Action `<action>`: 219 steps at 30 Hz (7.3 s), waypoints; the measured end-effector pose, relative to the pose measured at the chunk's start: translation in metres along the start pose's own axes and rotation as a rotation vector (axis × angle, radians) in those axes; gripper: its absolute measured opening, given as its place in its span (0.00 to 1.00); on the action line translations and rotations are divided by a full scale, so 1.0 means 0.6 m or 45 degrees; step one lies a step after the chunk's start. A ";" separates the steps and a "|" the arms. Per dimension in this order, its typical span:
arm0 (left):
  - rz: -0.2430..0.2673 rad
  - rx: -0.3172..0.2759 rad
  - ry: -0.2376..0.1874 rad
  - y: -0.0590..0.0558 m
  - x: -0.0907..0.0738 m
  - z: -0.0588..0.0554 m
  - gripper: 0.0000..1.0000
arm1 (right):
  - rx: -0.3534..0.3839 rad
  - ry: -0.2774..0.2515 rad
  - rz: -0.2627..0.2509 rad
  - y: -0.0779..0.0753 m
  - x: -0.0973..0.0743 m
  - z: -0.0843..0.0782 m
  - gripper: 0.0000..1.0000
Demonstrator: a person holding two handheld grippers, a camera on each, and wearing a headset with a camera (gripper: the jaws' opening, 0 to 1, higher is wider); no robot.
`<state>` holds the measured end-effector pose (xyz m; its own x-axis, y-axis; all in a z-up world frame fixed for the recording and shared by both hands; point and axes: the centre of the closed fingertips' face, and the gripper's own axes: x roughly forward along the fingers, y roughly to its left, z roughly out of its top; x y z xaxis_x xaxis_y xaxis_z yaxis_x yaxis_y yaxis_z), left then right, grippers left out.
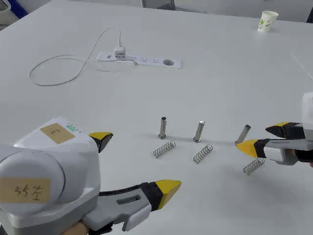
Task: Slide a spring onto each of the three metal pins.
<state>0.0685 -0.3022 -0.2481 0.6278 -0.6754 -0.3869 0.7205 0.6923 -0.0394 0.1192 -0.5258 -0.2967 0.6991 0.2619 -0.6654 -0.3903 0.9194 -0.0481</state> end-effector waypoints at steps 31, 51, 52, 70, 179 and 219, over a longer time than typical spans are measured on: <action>0.012 0.000 0.009 0.003 -0.001 -0.003 0.86 | 0.010 0.133 0.055 0.026 0.006 -0.091 0.46; 0.004 0.006 0.024 0.001 0.001 -0.007 0.83 | 0.039 0.104 0.024 0.017 0.023 -0.100 0.35; 0.003 0.006 0.024 0.001 0.001 -0.007 0.83 | 0.040 0.103 0.024 0.017 0.024 -0.100 0.35; -0.036 -0.004 0.033 -0.006 0.003 -0.009 0.75 | 0.000 0.052 0.031 0.024 0.007 -0.083 0.33; -0.635 -0.742 0.363 -0.124 0.110 0.025 0.12 | -0.778 -0.353 0.547 0.265 -0.064 0.050 0.34; -0.413 -0.426 -0.298 -0.079 0.131 0.129 0.10 | -0.348 -0.320 0.352 0.190 -0.068 0.038 0.50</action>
<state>0.1065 -0.4076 -0.2050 0.4646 -0.8808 -0.0909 0.7794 0.4555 -0.4301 0.0602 -0.4250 -0.2579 0.6569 0.5806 -0.4810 -0.7025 0.7029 -0.1110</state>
